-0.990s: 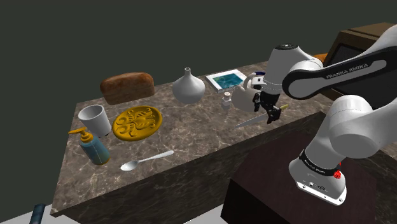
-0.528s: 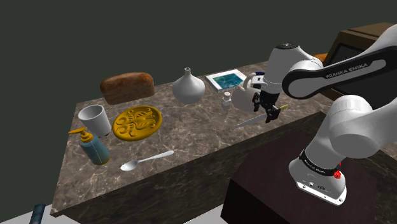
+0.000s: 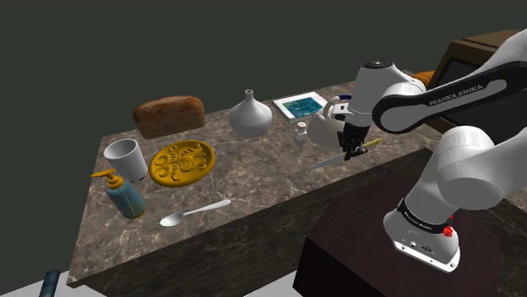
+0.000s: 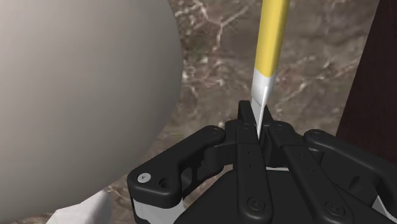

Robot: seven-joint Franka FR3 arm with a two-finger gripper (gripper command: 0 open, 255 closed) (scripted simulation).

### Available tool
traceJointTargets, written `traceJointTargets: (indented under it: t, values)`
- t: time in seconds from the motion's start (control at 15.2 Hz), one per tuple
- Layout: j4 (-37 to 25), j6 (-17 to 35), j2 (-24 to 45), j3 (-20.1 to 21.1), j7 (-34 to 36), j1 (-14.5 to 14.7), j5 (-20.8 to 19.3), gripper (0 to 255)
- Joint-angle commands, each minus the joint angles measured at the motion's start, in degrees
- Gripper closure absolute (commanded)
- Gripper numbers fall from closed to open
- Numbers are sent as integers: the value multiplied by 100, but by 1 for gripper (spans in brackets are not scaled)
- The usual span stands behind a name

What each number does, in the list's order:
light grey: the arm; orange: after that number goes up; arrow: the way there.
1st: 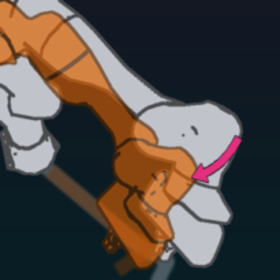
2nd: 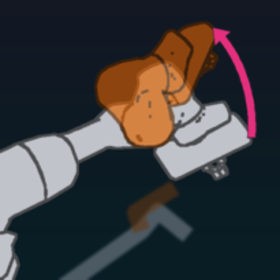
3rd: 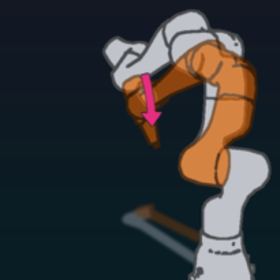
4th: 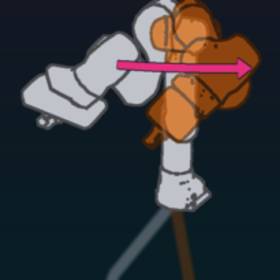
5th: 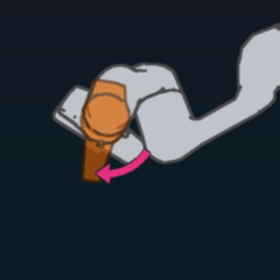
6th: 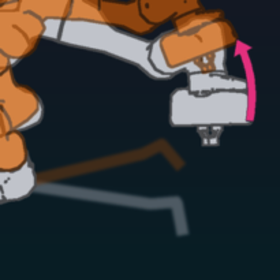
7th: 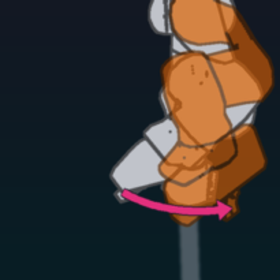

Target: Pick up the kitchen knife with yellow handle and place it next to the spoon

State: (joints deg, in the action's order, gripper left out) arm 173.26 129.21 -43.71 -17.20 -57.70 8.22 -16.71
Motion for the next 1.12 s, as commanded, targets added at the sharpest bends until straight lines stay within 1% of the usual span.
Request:
traceJointTargets:
  t: [0.0,0.53,1.06]
  values:
    - [27,-130,-150,8,-22,-34,-5,255]
    - [-372,-1044,-672,159,-56,34,180,255]
    - [-858,-1823,-972,302,-81,103,342,255]
